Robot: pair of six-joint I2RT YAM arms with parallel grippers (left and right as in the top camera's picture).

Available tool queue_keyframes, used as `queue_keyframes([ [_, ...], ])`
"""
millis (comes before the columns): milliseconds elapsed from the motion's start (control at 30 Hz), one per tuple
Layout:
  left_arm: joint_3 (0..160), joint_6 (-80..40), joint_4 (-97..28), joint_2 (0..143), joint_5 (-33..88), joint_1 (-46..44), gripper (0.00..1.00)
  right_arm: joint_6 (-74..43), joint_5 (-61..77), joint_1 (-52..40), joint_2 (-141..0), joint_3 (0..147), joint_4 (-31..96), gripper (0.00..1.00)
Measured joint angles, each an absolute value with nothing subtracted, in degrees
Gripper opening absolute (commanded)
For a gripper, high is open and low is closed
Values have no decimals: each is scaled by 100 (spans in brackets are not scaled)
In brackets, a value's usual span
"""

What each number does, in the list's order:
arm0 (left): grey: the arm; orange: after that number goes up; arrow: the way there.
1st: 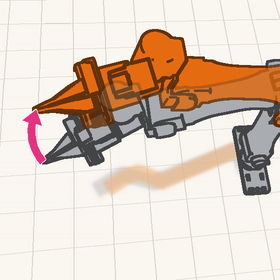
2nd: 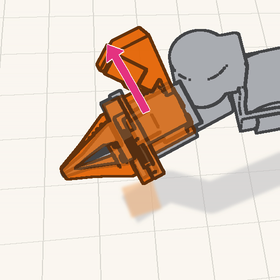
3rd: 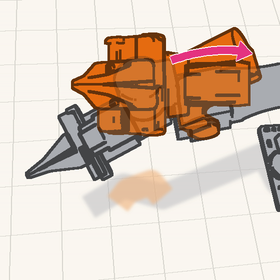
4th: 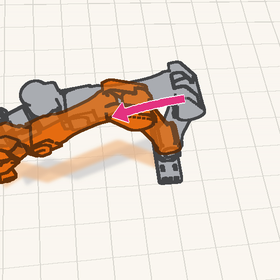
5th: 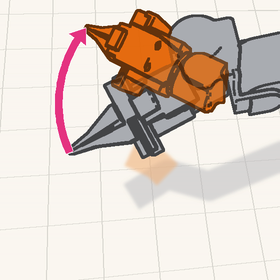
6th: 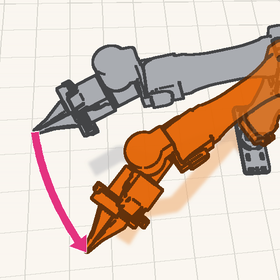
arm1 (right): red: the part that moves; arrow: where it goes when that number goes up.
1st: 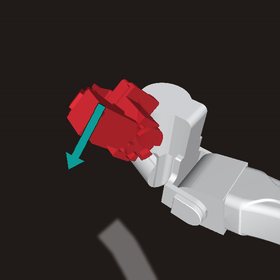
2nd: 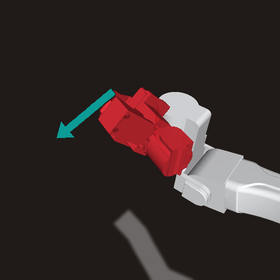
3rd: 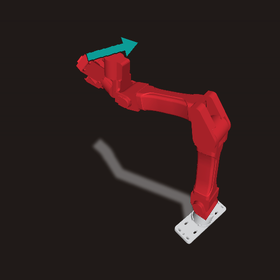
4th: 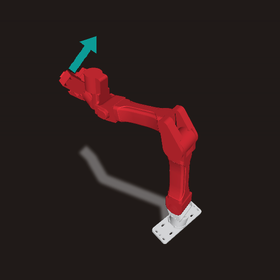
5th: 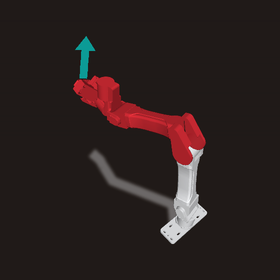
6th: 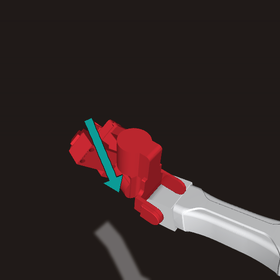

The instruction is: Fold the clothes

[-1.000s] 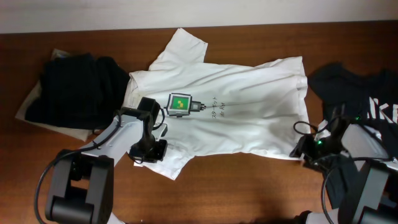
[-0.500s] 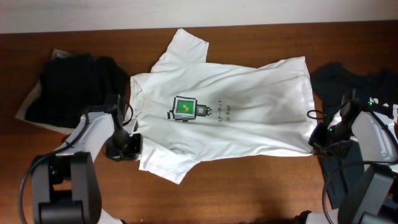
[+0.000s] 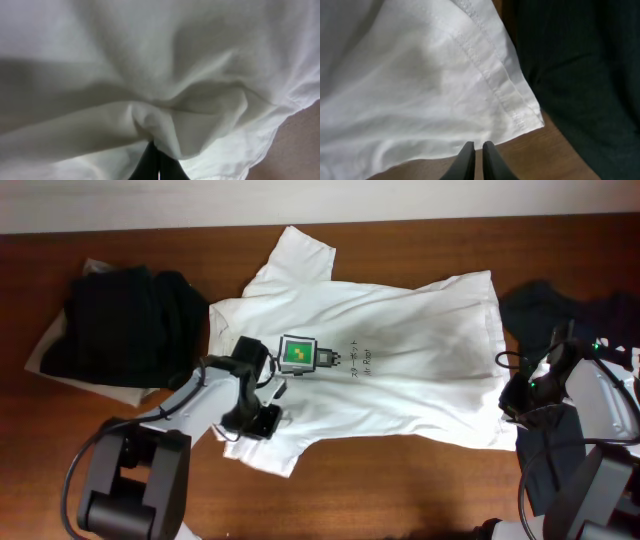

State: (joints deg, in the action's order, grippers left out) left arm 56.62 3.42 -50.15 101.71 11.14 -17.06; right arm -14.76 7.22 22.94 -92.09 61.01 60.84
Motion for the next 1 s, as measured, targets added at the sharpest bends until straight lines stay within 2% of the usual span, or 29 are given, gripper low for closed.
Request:
queue_keyframes([
  [100,6167,237,-5690,10248,1002,-1227,0,-1332,954,2294,-9209,5942,6038,13],
  [133,6469,231,-5743,10219,967,-1094,0,-1313,1007,2294,-9212,5780,5957,16],
  [200,6733,231,-5774,10123,941,-1009,0,-1186,1391,2294,-9214,5290,5542,27],
  [267,6733,228,-5839,10121,937,-1009,0,-1007,1763,2294,-9212,4823,4840,29],
  [300,6733,231,-5852,10121,937,-1009,0,-937,1905,2294,-9212,4652,4556,21],
  [333,6735,228,-5876,10119,937,-1009,0,-851,2056,2294,-9216,4508,4182,4],
  [467,6737,211,-5946,10119,740,-1009,0,-829,2097,2294,-9220,4558,4462,4],
  [600,7017,209,-6434,10119,569,-856,0,-897,2043,2294,-9247,5500,5513,4],
  [700,7172,209,-6602,10114,480,-663,0,-906,2003,2294,-9247,5841,5704,4],
  [733,7172,209,-6608,10114,445,-650,0,-904,2003,2294,-9247,5841,5701,11],
  [767,7172,209,-6563,10114,440,-650,0,-904,2003,2294,-9247,5841,5662,35],
  [800,7172,211,-6504,10114,440,-652,0,-908,2005,2294,-9247,5841,5636,43],
  [900,7172,209,-6486,10114,425,-652,0,-908,1999,2226,-9242,5701,5367,50],
  [1000,7175,209,-6475,10114,421,-650,0,-989,1907,1844,-9253,5054,4729,49],
])
